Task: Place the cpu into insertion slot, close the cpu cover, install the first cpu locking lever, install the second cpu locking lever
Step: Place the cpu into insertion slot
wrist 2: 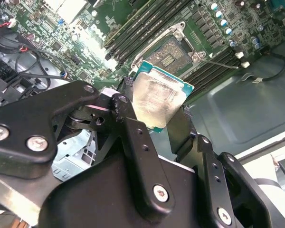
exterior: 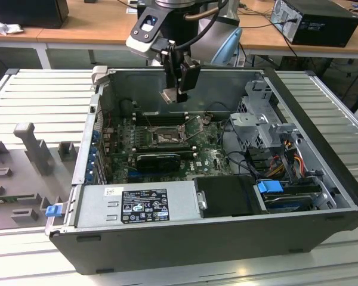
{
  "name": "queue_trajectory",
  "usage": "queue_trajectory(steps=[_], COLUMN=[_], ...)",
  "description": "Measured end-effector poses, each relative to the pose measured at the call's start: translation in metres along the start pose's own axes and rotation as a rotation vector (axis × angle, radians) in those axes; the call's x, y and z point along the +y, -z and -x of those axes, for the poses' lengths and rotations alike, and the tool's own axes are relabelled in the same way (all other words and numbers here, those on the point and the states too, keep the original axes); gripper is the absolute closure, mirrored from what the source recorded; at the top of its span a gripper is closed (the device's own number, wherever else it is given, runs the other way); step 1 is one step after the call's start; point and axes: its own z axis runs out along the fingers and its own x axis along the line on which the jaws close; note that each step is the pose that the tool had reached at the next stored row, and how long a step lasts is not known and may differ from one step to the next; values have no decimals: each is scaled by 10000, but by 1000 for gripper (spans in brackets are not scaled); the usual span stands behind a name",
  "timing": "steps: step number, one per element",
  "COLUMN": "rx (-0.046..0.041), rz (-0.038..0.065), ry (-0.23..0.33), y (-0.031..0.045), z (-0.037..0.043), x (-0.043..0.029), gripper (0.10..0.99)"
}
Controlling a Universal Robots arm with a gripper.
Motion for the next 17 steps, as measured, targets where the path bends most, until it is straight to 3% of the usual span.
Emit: queue_trajectory(steps=[6, 17], rx=[-46, -204], rz=[7, 33], ry=[-554, -2460], y=[-3, -10], z=[0, 0], x=[0, -1], gripper=[557, 557])
